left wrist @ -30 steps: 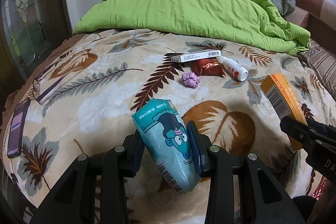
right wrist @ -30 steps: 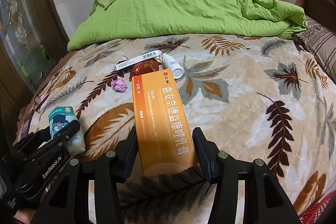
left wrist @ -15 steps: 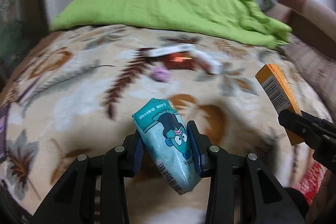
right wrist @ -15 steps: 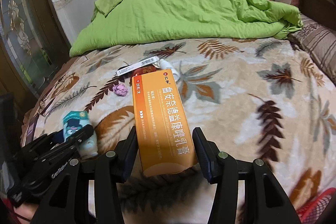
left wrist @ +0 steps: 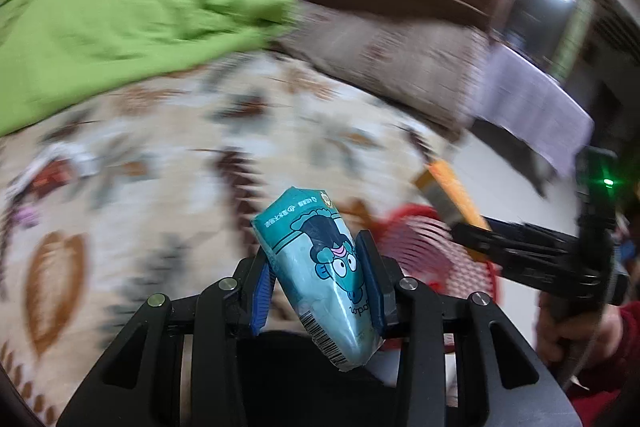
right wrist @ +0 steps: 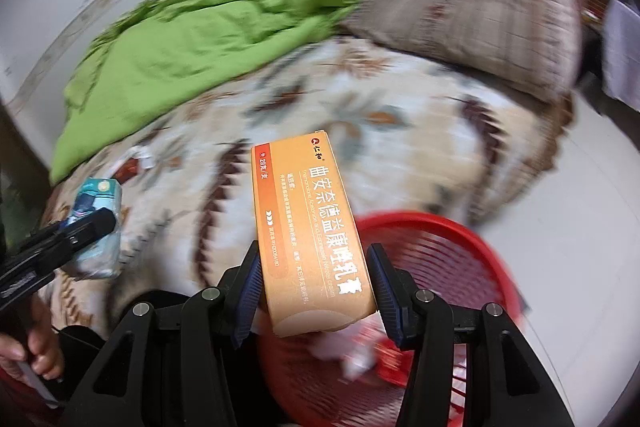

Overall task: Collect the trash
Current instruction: 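Carry both items to the red basket and open both tools over it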

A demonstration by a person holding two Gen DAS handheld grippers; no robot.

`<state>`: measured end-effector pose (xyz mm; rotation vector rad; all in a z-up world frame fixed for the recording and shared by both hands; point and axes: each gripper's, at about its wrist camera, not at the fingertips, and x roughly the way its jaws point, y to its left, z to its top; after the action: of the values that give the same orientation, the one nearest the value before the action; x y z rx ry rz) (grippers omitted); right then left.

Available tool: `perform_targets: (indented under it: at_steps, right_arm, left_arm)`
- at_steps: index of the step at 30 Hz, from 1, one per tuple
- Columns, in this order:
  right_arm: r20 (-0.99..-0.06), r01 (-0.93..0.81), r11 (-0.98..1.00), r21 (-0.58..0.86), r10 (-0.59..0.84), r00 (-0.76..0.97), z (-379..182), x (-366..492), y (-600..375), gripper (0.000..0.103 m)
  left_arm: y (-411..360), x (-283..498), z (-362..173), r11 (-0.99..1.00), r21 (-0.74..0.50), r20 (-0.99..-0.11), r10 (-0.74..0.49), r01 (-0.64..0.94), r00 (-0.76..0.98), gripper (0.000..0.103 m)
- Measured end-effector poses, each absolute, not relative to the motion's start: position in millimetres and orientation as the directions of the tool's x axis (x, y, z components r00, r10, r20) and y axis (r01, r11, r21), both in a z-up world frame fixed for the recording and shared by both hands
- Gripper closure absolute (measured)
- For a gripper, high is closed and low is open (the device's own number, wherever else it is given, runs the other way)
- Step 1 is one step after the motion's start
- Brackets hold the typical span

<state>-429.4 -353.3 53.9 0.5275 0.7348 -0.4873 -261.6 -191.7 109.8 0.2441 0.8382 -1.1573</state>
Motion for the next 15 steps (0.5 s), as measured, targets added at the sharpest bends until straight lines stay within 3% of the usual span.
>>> perform_targets:
  at_steps: [4, 7, 9, 11, 13, 15]
  right_arm:
    - [-0.745, 0.626, 0.72, 0.301, -0.232, 0.625, 43, -458, -369, 0.046]
    - [-0.782, 0.641, 0.72, 0.267, -0.226, 0.58, 28, -462, -375, 0.034]
    - [-0.795, 0.66, 0.697, 0.28, -0.217, 0.566, 19, -468, -379, 0.034]
    - [-0.788, 0.668, 0.689, 0.281, -0.231, 0.571, 21, -475, -381, 0.034]
    - [-0.772, 0.664, 0.697, 0.27, -0.256, 0.582, 27, -477, -380, 0.034]
    - [-0.753, 0.643, 0.717, 0.27, -0.26, 0.605, 35, -471, -376, 0.033]
  left_arm:
    - [-233, -293, 98, 0.309, -0.268, -0.728, -0.685, 0.912, 0.018, 0.065]
    - [-262, -308, 79, 0.274, -0.236, -0.77, -0.638, 0.932, -0.008, 0.062]
    - [-271, -309, 70, 0.273, -0.234, -0.791, -0.611, 0.933, -0.02, 0.061]
    - [-273, -306, 66, 0.296, -0.239, -0.803, -0.596, 0.925, -0.017, 0.056]
    - [-264, -302, 70, 0.319, -0.228, -0.794, -0.608, 0.92, 0.014, 0.043]
    - [-255, -298, 78, 0.347, -0.21, -0.779, -0.624, 0.914, 0.058, 0.039]
